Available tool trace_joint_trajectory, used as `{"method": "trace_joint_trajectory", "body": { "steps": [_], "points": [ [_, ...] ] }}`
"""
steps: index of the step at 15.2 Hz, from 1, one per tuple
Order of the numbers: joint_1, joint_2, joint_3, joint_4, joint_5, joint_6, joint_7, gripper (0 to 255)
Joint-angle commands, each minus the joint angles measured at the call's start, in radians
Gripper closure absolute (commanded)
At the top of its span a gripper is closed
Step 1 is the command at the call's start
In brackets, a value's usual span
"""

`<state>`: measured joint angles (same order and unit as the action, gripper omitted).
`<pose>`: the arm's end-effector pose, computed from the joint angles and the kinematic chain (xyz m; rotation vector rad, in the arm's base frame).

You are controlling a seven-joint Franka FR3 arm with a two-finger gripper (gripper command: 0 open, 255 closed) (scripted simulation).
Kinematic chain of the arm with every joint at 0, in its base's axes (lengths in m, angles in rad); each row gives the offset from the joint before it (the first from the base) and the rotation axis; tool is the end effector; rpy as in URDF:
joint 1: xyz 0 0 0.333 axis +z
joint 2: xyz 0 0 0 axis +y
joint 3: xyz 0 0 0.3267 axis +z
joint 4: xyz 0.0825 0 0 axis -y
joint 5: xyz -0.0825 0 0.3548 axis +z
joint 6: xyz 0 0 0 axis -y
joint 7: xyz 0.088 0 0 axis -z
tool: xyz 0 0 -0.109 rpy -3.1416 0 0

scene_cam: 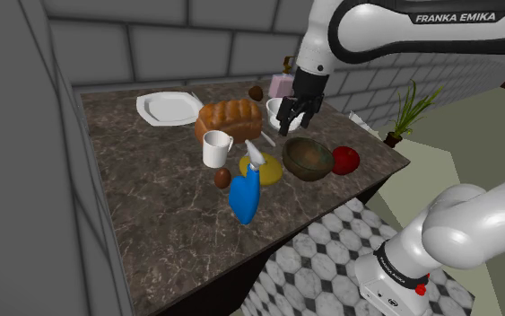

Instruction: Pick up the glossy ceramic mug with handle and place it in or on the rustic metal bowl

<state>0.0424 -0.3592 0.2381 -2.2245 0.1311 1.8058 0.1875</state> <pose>0.3877 0.1338 0.5251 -3.1115 -0.0632 0.1171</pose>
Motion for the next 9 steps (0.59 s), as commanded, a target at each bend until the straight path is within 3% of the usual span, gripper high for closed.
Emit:
{"method": "trace_joint_trajectory", "body": {
  "steps": [1,9],
  "points": [
    [0.001,0.075,0.025,0.036,-0.014,0.042,0.031,0],
    [0.027,0.385,0.102,0.247,-0.125,0.137,0.179,0]
  ]
}}
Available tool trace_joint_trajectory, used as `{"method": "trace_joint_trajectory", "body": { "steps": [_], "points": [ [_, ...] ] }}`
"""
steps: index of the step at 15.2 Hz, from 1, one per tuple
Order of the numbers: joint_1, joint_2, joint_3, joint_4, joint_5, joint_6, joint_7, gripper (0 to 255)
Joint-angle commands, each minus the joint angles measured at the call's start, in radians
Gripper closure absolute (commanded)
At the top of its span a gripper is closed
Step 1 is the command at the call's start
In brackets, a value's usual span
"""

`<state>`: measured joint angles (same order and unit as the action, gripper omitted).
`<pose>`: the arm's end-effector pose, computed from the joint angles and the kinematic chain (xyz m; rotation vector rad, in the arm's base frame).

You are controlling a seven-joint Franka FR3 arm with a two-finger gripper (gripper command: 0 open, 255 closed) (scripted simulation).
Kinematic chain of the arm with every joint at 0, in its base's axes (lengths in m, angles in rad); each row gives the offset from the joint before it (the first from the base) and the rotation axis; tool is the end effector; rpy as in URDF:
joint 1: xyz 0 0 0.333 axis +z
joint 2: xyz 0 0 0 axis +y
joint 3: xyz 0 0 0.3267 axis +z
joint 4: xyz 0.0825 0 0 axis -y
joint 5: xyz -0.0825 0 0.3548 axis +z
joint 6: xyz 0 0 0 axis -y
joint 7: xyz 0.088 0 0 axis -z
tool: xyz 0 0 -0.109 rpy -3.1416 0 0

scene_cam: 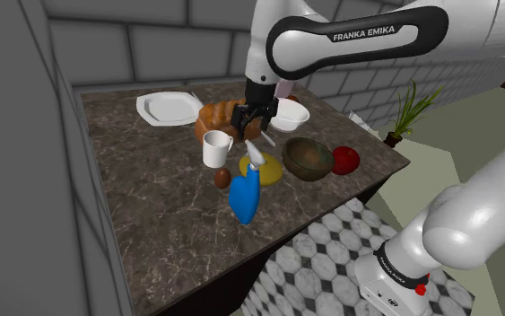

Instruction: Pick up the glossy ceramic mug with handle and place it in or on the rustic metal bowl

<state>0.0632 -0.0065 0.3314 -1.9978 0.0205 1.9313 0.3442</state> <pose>0.4787 0.2013 0.4765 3.1333 0.0666 -0.0977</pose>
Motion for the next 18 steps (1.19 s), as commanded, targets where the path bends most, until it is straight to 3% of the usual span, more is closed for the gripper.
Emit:
{"method": "trace_joint_trajectory", "body": {
  "steps": [1,11,18],
  "points": [
    [0.014,0.073,0.014,0.053,-0.033,0.017,0.041,0],
    [0.129,0.480,0.010,0.458,-0.207,-0.011,0.186,0],
    [0.128,0.505,0.002,0.399,-0.219,0.071,0.194,0]
  ]
}}
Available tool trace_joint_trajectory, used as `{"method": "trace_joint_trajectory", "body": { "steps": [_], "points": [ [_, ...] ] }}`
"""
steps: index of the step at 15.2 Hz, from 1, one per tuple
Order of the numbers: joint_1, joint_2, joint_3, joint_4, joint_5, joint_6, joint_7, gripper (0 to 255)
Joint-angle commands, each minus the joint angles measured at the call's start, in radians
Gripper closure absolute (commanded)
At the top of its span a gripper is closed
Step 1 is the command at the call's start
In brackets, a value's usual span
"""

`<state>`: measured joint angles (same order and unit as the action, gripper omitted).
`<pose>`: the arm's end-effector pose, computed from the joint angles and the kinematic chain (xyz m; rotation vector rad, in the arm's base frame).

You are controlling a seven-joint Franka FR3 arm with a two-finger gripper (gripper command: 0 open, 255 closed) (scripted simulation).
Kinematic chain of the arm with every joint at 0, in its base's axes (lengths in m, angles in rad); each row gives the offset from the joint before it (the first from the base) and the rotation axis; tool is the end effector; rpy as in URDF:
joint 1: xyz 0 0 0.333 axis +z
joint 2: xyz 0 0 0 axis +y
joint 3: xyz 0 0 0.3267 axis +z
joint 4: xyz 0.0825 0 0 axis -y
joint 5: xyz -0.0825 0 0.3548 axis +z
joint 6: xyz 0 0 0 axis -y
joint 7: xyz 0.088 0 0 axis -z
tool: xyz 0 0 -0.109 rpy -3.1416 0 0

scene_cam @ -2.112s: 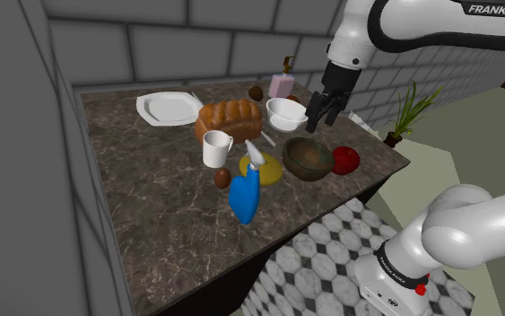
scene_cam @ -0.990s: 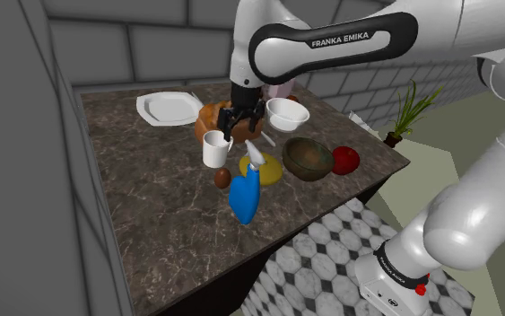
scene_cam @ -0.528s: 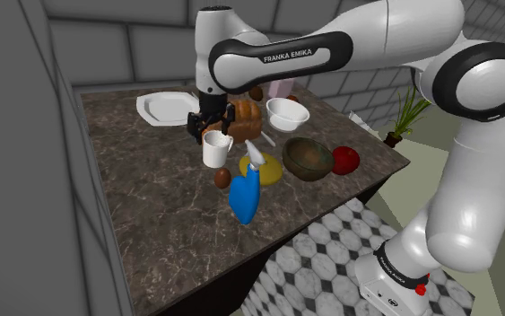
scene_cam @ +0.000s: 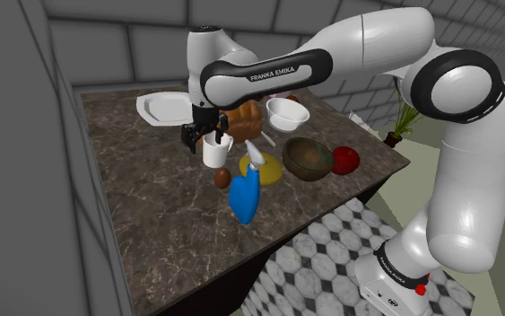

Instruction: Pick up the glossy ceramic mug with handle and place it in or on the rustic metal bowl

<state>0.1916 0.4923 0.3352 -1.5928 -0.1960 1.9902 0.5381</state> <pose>0.5860 0.2902 0.3763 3.0910 0.0660 -0.0711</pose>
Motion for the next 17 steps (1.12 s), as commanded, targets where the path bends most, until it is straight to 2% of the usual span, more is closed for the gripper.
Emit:
{"method": "trace_joint_trajectory", "body": {
  "steps": [1,8,9,17],
  "points": [
    [0.000,0.008,-0.002,-0.010,-0.004,0.018,0.001,0],
    [0.000,0.008,-0.002,-0.010,-0.004,0.018,0.001,0],
    [0.000,0.008,-0.002,-0.010,-0.004,0.018,0.001,255],
    [0.000,0.008,-0.002,-0.010,-0.004,0.018,0.001,255]
  ]
}}
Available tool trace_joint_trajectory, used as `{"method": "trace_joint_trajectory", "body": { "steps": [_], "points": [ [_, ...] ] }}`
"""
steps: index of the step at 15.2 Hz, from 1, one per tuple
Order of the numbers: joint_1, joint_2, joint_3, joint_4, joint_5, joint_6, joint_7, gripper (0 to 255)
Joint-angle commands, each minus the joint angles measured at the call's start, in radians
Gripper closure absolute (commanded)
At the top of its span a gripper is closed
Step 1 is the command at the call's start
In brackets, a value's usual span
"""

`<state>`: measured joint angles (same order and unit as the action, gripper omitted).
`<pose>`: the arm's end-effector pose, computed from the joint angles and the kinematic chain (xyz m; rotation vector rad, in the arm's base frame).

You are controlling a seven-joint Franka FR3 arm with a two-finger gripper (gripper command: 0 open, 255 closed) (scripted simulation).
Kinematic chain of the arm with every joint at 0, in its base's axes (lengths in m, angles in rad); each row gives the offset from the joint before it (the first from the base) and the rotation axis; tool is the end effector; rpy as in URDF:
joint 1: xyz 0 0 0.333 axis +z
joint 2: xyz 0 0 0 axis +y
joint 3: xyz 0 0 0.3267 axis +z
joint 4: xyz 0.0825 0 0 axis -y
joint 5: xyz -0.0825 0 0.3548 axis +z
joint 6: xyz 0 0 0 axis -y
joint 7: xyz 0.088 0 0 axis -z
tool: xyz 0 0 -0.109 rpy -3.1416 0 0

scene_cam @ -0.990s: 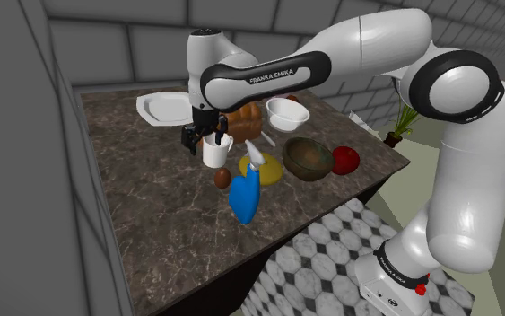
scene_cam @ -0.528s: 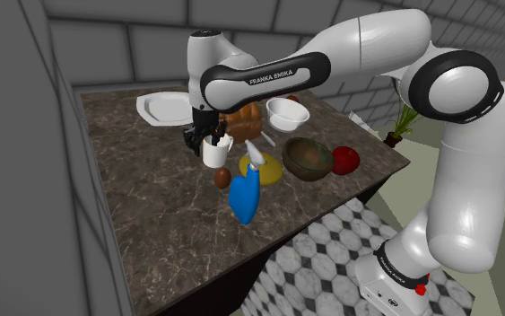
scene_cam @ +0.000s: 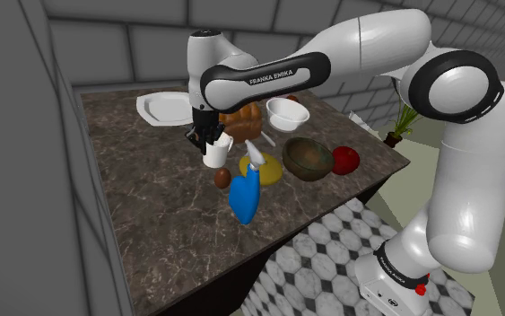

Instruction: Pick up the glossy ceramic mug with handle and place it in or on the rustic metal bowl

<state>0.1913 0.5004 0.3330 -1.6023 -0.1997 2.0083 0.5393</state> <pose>0.5867 0.2896 0.3684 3.0912 0.0662 -0.0697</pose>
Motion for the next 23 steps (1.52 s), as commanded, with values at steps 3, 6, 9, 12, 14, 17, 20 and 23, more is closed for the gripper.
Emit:
{"method": "trace_joint_trajectory", "body": {
  "steps": [3,6,9,12,14,17,20,23],
  "points": [
    [-0.001,-0.011,0.002,0.011,0.005,-0.021,-0.003,255],
    [-0.002,-0.025,0.005,0.031,0.011,-0.055,-0.008,255],
    [-0.002,-0.037,0.008,0.053,0.016,-0.089,-0.012,255],
    [-0.002,-0.048,0.011,0.077,0.021,-0.123,-0.016,255],
    [-0.002,-0.055,0.012,0.095,0.024,-0.147,-0.018,255],
    [-0.001,-0.063,0.014,0.124,0.028,-0.183,-0.022,255],
    [0.001,-0.068,0.016,0.156,0.031,-0.221,-0.025,255],
    [0.003,-0.072,0.017,0.192,0.033,-0.259,-0.028,255]
  ]
}}
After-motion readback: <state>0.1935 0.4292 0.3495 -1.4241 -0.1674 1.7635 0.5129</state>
